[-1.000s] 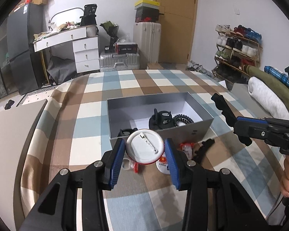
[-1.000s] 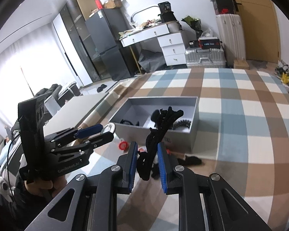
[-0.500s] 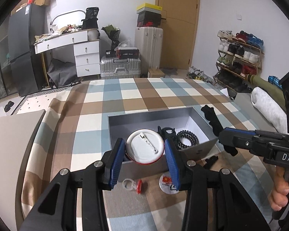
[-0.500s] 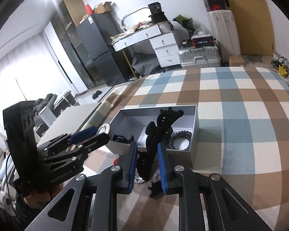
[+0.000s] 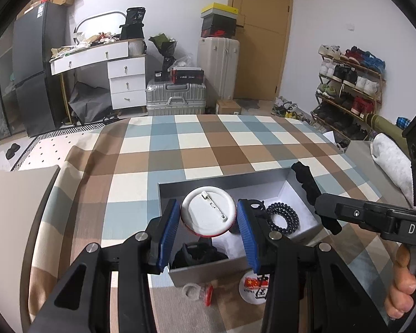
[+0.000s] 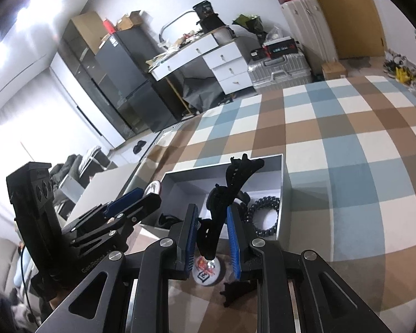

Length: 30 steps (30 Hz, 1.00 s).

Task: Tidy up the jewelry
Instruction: 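Carry the badge and black clip into the grey box and open both tools, then pull both tools back out of the box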

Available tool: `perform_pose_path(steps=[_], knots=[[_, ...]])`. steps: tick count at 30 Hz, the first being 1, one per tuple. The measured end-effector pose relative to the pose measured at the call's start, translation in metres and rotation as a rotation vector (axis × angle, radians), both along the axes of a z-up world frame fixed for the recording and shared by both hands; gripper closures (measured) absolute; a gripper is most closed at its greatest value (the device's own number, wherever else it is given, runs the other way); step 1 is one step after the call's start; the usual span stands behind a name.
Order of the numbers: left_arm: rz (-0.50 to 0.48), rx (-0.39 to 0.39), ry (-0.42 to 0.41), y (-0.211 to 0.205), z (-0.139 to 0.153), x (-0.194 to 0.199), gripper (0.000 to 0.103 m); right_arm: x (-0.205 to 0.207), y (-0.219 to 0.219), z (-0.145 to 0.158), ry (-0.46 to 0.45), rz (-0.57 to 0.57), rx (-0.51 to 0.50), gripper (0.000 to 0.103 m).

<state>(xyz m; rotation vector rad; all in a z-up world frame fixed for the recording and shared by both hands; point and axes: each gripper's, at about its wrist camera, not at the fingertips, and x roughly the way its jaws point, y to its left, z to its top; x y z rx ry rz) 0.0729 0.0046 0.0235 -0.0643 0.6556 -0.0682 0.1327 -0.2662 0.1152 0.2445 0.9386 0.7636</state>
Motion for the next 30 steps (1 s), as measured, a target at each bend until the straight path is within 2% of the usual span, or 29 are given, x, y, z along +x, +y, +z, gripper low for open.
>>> perform_pose_path(steps=[12, 17, 23, 25, 27, 30], knots=[[-0.003, 0.007, 0.028, -0.003, -0.007, 0.013, 0.066, 0.011, 0.001, -0.011, 0.048, -0.009, 0.022, 0.083], [-0.001, 0.011, 0.045, -0.005, -0.012, 0.017, 0.066, 0.01, 0.006, -0.012, 0.02, -0.023, -0.021, 0.083], [0.004, 0.005, 0.064, -0.004, -0.013, 0.019, 0.066, 0.012, 0.009, -0.014, 0.052, -0.027, -0.021, 0.08], [0.008, 0.002, 0.073, -0.004, -0.011, 0.017, 0.066, 0.01, 0.009, -0.01, 0.031, -0.034, -0.036, 0.077], [0.006, -0.004, 0.075, -0.003, -0.008, 0.014, 0.065, 0.004, 0.008, -0.002, -0.036, -0.034, -0.085, 0.076], [0.019, -0.012, 0.063, 0.0, -0.001, 0.005, 0.042, 0.0, -0.001, 0.003, -0.065, -0.042, -0.105, 0.06]])
